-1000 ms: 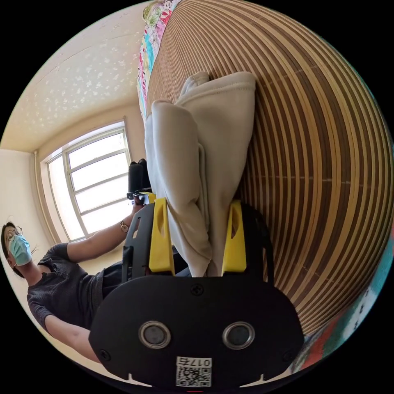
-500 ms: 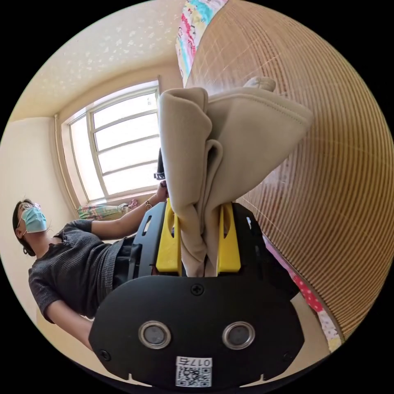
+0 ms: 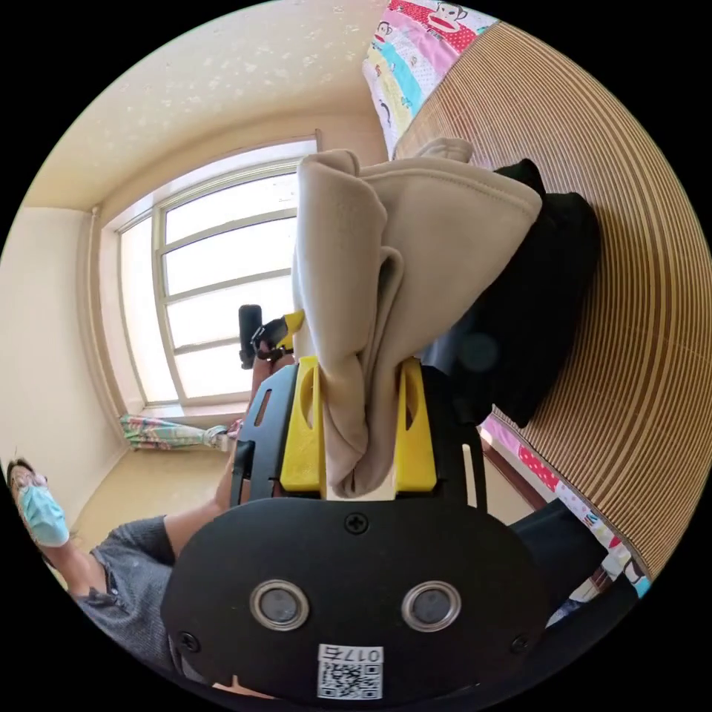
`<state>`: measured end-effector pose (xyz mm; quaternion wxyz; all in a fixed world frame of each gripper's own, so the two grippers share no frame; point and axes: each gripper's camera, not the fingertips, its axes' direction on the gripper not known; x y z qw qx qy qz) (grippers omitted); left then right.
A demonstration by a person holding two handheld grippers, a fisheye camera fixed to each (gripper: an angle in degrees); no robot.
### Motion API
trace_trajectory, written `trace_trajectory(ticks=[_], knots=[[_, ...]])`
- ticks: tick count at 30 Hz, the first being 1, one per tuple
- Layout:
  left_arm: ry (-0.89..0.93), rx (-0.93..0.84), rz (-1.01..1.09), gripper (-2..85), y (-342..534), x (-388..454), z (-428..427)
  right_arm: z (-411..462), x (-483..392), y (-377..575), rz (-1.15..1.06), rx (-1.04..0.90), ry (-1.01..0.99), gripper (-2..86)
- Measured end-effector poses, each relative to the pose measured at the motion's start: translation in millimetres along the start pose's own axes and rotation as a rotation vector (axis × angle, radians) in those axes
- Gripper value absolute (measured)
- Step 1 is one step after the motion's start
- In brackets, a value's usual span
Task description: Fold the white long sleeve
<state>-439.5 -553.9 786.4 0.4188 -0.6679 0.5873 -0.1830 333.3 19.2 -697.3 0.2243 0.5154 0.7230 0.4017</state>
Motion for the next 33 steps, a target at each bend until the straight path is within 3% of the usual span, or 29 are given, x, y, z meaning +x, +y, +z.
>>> trace_trajectory(ticks=[2,5,9,12,14,17,21,22,24,28,33], knots=[[-0.096,0.064,-0.135,16.4,-1.3,-33.2,-6.4,41.0,20.3,-14.0,0.092,-0.086,0.159,10.7],[-0.229,0.204,-0.388,14.0,25.5,-69.8,0.2,44.6,41.1,-7.9,0.18,-0.137,0.247,4.6],[-0.192,0.434,-0.299,13.3,82.6,-37.0,31.9,-4.1,48.9,21.2,0.091,-0.163,0.149,1.9],[-0.197,0.323,-0.209,10.5,103.6,-17.5,96.0,-72.3,66.0,63.2,0.147,-0.131,0.216,1.0],[-0.31,0.256,-0.24,8.9,113.6,-18.9,141.7,-134.5,79.3,104.5,0.235,-0.026,0.327,0.7],[-0.359,0.367,-0.245,8.2,133.6,-18.0,179.4,-202.2,91.5,163.2,0.387,0.148,0.463,0.5],[-0.4,0.332,-0.325,7.1,131.1,9.2,189.4,-259.0,99.9,238.2,0.452,0.386,0.408,0.4],[-0.425,0.362,-0.334,6.7,135.9,16.0,188.2,-273.2,101.5,264.6,0.476,0.467,0.401,0.4],[-0.513,0.596,-0.294,5.2,167.9,51.8,183.2,-290.5,104.8,303.3,0.539,0.573,0.394,0.5],[-0.403,0.561,-0.187,4.8,178.8,96.6,213.7,-321.3,109.5,379.1,0.58,0.787,0.32,0.7],[-0.221,0.479,-0.025,0.9,173.3,197.8,312.4,-358.9,128.3,435.4,0.617,0.953,0.253,1.7]])
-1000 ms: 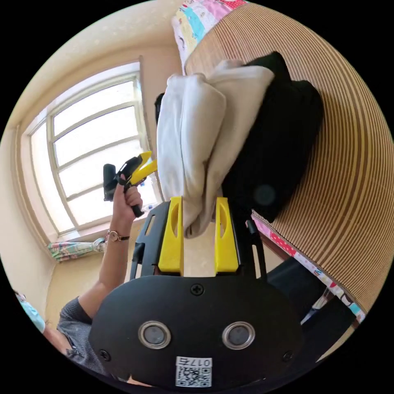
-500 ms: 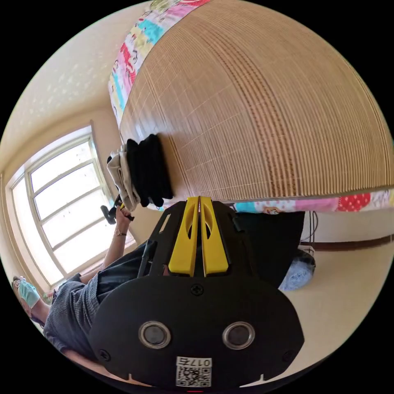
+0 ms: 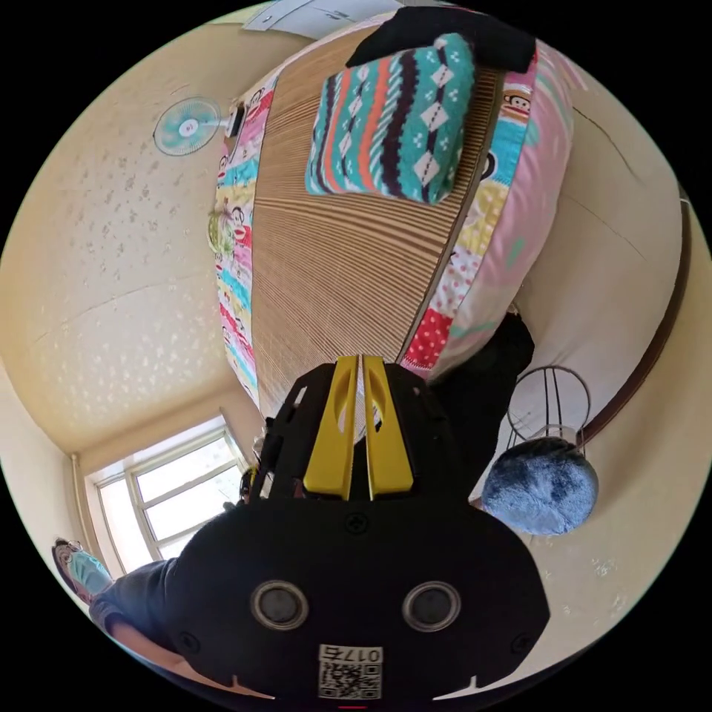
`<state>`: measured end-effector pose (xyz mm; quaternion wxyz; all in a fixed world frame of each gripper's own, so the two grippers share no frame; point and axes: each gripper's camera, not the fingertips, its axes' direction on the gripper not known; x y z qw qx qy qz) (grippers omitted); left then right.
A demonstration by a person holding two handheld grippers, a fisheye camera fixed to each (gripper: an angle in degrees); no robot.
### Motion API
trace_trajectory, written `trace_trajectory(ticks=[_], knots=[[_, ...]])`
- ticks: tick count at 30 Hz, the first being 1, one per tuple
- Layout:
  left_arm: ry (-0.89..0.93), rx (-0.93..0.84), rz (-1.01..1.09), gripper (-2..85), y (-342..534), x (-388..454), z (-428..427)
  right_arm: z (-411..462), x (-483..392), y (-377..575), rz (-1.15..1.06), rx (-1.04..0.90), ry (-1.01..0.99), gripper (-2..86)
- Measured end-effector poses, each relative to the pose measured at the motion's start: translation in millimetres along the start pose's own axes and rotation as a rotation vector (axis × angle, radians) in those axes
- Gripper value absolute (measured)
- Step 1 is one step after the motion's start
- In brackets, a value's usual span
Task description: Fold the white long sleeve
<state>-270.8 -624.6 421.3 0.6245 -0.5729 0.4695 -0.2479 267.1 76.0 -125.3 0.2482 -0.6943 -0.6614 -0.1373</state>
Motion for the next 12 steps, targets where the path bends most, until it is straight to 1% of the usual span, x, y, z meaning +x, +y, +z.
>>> trace_trajectory(ticks=[2,5,7,9,12], knots=[[0.065,-0.045,0.053,-0.3,10.3,46.1,32.1,-20.4,14.8,-17.1,0.021,0.052,-0.041,2.6],[0.139,-0.129,0.127,-0.8,22.2,119.4,81.0,-40.4,23.0,-44.6,-0.003,0.08,-0.082,4.0],[0.118,-0.116,0.18,-0.9,30.0,161.7,99.1,-49.2,24.5,-62.5,-0.022,0.069,-0.078,4.7],[0.087,-0.122,0.276,-0.9,38.3,214.2,123.8,-57.6,21.7,-81.5,-0.057,0.053,-0.05,5.2],[0.089,-0.163,0.278,-0.9,43.4,263.8,157.4,-67.1,5.9,-119.5,-0.165,-0.029,0.049,5.1]])
